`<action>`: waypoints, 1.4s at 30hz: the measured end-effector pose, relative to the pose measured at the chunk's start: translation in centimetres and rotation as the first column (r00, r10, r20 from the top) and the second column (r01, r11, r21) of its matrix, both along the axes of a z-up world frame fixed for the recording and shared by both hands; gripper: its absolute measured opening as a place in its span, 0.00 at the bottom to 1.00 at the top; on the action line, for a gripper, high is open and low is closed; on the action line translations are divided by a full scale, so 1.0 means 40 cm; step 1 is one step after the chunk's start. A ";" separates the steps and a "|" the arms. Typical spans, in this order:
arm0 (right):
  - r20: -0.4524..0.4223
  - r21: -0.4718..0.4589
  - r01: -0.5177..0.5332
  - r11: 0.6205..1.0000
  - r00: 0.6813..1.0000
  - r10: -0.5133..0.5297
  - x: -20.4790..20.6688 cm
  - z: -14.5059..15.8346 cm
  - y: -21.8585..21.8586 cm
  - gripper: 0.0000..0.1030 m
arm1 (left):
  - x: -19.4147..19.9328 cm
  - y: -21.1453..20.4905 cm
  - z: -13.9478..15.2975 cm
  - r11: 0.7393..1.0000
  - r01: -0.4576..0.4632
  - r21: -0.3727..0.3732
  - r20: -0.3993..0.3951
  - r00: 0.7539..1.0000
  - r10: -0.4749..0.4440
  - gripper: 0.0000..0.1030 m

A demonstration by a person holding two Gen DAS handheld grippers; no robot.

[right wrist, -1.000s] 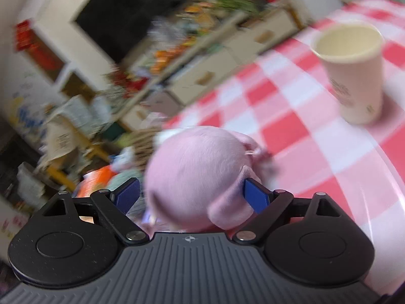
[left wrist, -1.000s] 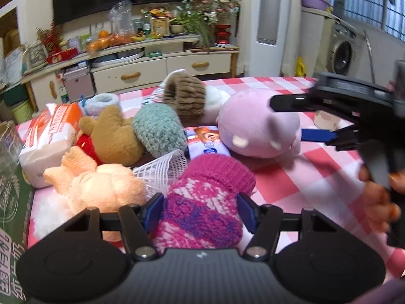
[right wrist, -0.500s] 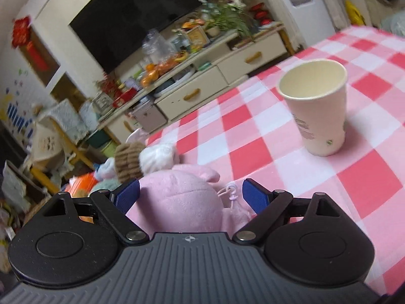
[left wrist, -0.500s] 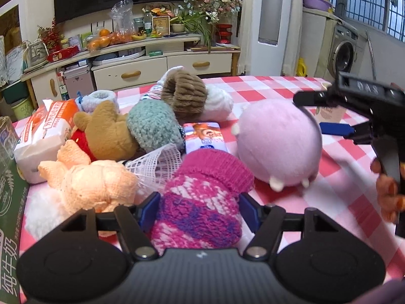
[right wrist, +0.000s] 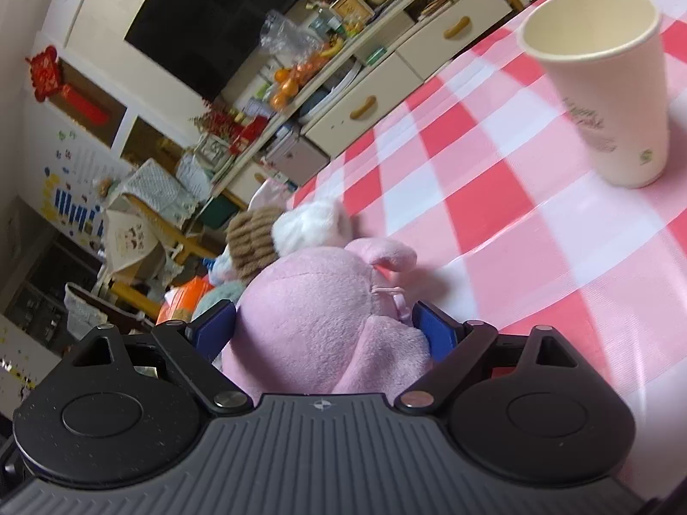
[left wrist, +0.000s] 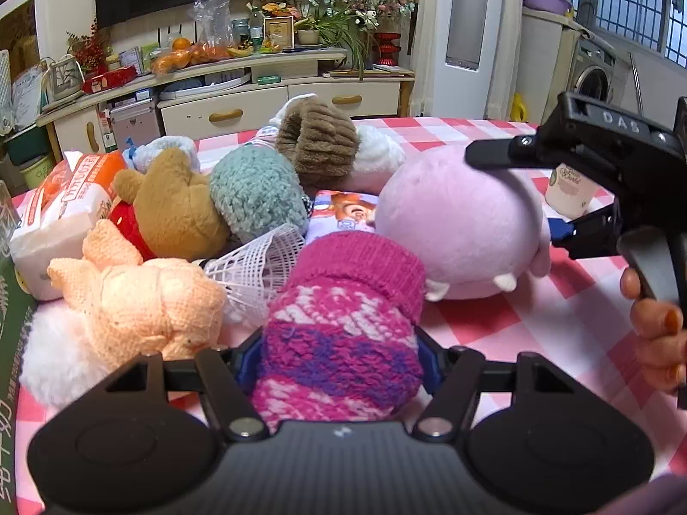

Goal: Organize soft objects
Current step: 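Grasp the round pink plush with the right gripper while the left grasps the pink-purple knit mitten, then carry both toys over the cardboard box and open the right gripper to drop the pink plush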

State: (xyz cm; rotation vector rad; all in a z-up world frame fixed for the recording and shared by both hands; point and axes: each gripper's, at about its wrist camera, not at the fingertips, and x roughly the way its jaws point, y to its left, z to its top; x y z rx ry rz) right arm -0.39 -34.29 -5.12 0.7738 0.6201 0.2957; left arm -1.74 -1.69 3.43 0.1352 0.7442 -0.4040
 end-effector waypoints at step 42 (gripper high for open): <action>0.403 -0.162 -0.048 0.986 0.909 0.110 -0.032 0.343 0.305 1.00 | -0.163 0.328 0.223 0.943 -0.108 -0.314 0.269 0.943 0.197 0.60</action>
